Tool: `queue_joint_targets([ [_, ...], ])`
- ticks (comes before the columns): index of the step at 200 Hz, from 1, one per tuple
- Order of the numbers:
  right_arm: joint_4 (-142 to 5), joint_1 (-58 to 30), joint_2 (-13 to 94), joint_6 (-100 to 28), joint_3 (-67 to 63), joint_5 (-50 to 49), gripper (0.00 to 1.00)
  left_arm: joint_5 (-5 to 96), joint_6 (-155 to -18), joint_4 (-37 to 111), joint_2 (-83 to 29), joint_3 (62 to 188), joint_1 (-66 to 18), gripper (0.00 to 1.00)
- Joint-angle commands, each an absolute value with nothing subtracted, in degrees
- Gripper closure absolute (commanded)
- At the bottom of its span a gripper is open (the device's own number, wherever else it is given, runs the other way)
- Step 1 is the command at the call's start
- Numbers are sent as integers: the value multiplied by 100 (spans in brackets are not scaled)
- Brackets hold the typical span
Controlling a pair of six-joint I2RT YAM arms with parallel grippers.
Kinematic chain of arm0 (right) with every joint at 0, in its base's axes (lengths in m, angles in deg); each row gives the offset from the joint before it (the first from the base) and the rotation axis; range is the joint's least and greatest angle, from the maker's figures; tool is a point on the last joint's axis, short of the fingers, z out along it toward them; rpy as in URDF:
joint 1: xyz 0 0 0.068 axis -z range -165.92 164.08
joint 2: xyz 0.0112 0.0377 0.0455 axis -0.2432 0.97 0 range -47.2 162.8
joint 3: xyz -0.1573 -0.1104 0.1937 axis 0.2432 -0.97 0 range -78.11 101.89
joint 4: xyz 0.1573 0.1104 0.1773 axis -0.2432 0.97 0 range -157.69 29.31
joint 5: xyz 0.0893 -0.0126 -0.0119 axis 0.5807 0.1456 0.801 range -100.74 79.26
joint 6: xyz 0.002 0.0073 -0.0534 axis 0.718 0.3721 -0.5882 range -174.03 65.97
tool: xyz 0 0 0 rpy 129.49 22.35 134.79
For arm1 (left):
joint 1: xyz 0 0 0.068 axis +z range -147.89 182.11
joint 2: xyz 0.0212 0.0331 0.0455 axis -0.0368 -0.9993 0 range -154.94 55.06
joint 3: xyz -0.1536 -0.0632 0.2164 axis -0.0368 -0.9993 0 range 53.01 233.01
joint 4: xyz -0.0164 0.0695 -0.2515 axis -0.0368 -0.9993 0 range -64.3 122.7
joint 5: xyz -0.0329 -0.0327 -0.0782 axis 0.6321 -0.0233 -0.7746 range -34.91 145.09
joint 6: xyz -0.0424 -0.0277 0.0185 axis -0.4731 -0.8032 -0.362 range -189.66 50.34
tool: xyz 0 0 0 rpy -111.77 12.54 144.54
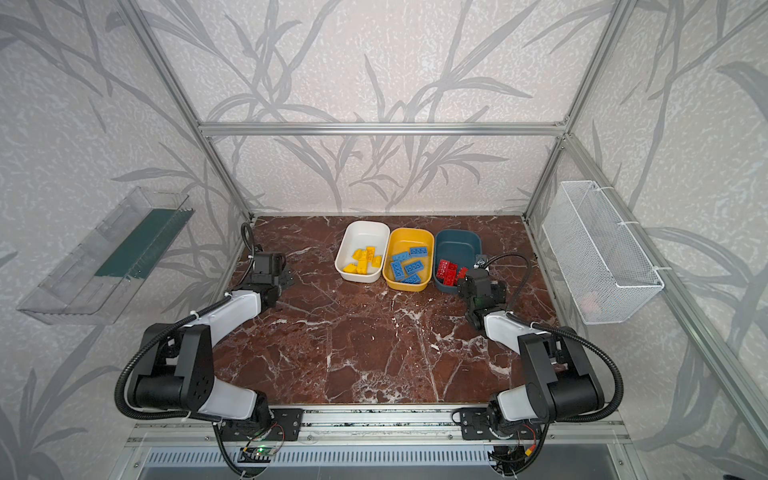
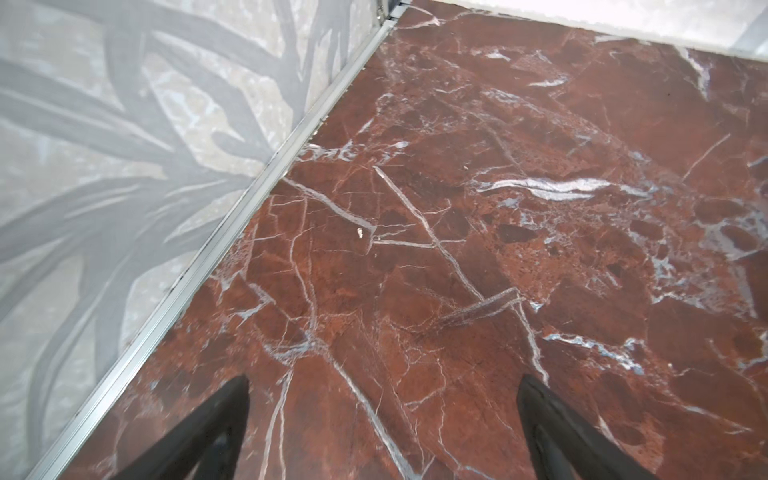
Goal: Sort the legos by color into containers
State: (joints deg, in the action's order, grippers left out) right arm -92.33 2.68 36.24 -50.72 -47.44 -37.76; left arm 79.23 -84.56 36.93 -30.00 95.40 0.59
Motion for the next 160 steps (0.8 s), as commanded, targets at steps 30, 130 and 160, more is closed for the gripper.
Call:
queue_joint_targets([
  [30,-12579,408,3901,-5571,-5922,-3367,1,7568,-7717,6290,-2953,8387,210,1],
  [130,-14243,352,4583,-6001,-6519,-2333,1,6509,-7311,7697,-3189,7720,246,1],
  [160,-12462,474,4358,-5851,-5717,-2188,1,6479,-7304,7696,-3194,7719,271,1],
])
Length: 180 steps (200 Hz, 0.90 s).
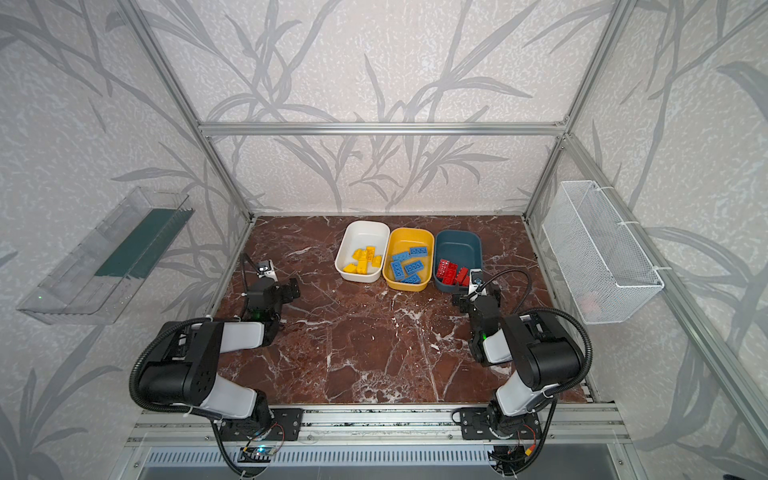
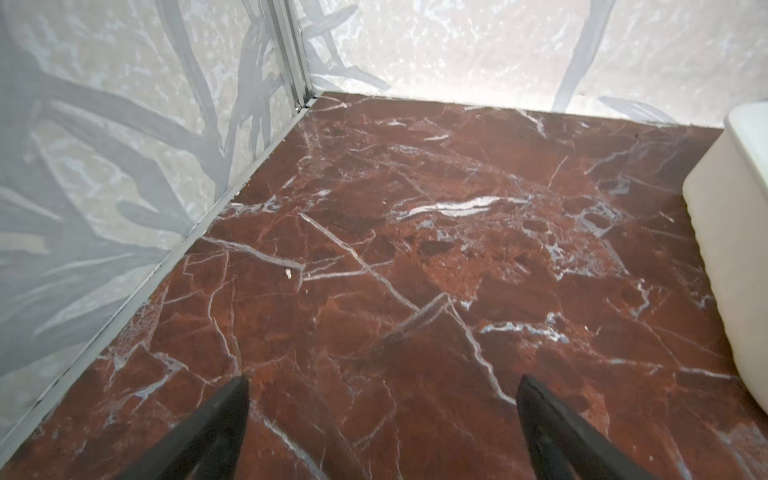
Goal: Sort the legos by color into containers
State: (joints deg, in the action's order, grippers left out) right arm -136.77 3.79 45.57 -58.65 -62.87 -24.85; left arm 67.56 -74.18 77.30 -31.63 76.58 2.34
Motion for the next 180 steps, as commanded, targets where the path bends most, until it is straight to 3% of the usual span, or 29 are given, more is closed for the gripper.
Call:
queue_joint_targets([
  [1,-12433,501,4350,-5829,-5710,-2136,1,6477,-7307,7698,-3194,7718,272,1],
  [180,-12390,669,4350,-5728,-5684,-1906,1,6486,-7308,7712,-3187,7709,259,1],
])
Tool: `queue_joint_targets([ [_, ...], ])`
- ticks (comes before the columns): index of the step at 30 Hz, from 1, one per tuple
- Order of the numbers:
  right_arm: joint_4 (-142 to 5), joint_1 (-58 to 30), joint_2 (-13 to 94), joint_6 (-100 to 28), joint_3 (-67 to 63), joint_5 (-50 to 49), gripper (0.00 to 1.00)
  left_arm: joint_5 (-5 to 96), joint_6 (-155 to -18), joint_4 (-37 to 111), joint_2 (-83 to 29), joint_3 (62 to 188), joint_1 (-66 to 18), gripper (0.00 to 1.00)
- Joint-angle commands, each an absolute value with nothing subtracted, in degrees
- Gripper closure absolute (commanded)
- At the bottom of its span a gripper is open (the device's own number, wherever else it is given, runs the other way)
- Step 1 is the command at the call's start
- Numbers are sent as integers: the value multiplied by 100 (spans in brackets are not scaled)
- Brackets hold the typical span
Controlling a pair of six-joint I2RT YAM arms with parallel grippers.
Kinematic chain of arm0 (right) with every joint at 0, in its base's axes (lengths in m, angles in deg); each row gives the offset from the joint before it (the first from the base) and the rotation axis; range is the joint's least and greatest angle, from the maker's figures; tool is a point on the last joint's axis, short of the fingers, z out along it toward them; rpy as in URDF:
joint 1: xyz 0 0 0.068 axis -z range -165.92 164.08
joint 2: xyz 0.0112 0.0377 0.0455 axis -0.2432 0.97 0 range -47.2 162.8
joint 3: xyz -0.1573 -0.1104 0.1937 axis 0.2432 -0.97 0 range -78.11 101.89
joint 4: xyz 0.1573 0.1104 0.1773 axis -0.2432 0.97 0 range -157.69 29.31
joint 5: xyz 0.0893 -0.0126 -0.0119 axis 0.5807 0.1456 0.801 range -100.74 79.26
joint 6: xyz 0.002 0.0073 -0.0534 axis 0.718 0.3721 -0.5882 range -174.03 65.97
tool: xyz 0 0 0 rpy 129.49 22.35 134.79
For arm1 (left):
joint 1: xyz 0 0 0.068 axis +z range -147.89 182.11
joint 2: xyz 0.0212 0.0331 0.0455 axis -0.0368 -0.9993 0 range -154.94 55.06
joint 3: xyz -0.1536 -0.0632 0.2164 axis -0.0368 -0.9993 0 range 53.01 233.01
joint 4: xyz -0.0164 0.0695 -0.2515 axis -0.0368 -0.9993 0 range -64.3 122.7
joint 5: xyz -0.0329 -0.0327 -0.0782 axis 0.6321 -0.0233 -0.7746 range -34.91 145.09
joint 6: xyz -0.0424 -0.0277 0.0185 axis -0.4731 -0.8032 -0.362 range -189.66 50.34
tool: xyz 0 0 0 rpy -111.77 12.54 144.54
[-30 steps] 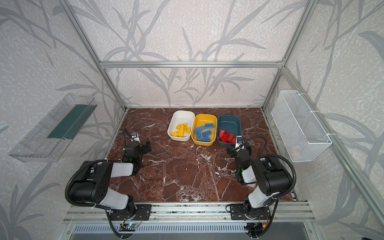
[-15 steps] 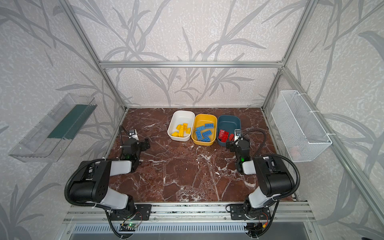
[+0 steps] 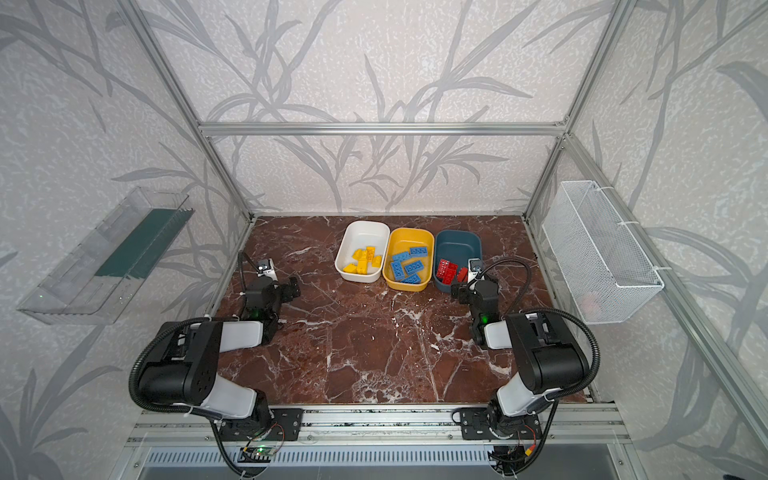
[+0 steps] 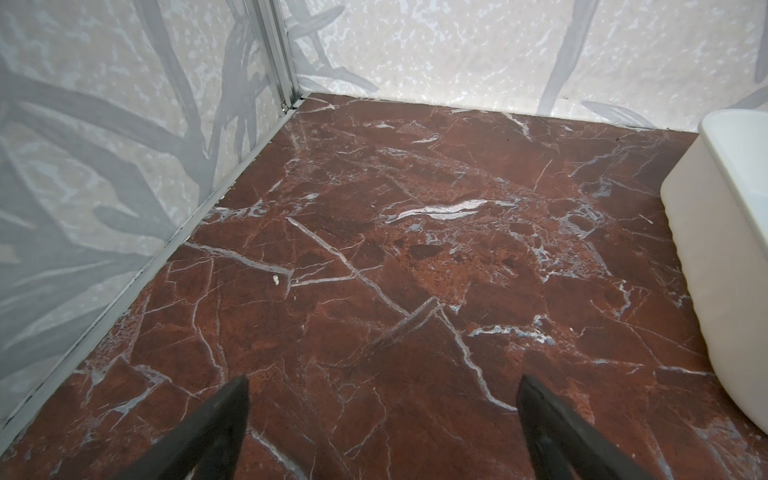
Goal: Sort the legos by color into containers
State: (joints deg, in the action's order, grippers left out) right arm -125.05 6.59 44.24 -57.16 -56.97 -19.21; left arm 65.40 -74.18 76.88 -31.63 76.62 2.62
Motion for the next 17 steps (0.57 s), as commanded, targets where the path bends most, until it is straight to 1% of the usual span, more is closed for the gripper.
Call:
queue_joint_targets([
  [1,-12387,669,4350,-5724,-5684,-1908,1,6485,-7304,7710,-3191,7704,262,1],
  [17,-12300,665,4358,-5726,-5632,-1889,1,6493,-7304,7713,-3189,7709,258,1],
])
